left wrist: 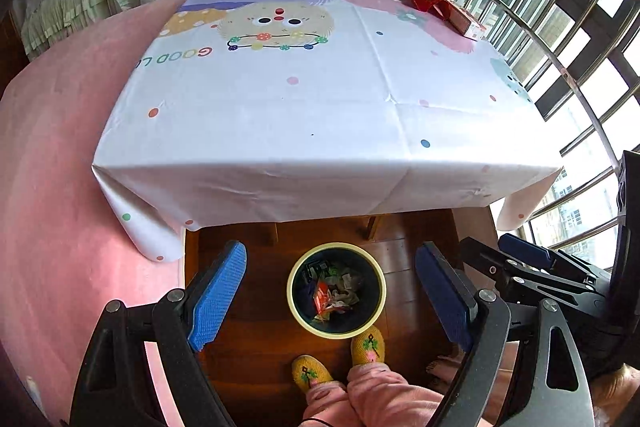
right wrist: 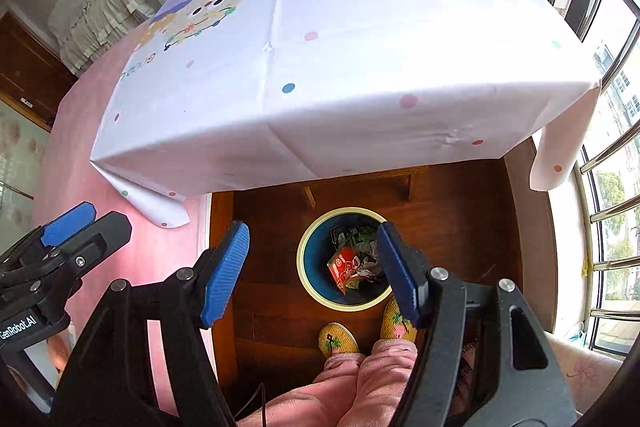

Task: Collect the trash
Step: 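Raise both tools from the bin back toward the table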

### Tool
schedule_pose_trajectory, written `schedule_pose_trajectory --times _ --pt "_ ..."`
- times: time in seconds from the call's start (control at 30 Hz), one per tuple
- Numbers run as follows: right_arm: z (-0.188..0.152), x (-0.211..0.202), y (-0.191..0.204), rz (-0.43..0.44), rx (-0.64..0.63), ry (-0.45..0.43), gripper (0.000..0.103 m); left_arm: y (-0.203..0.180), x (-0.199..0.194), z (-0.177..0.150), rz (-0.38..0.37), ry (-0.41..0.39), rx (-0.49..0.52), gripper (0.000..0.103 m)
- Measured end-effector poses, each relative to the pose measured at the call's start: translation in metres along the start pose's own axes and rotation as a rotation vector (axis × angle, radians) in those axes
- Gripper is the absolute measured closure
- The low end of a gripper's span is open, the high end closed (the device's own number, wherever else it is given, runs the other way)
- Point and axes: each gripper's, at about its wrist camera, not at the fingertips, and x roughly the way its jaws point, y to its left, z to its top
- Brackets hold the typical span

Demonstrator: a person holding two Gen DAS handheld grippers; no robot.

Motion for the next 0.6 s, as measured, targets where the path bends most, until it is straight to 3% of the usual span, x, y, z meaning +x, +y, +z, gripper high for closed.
schedule_pose_trajectory --times 0.27,0.6 --pt "0.035 -0.069 0.016 -0.026 -0.026 -0.137 0.040 -0.015 -0.059 0.040 0.005 -0.098 0.088 0.015" --pt "0.106 -0.129 0.014 -0.092 -0.069 -0.320 0.040 -0.030 -0.104 0.122 0.016 -0.226 0.069 0.016"
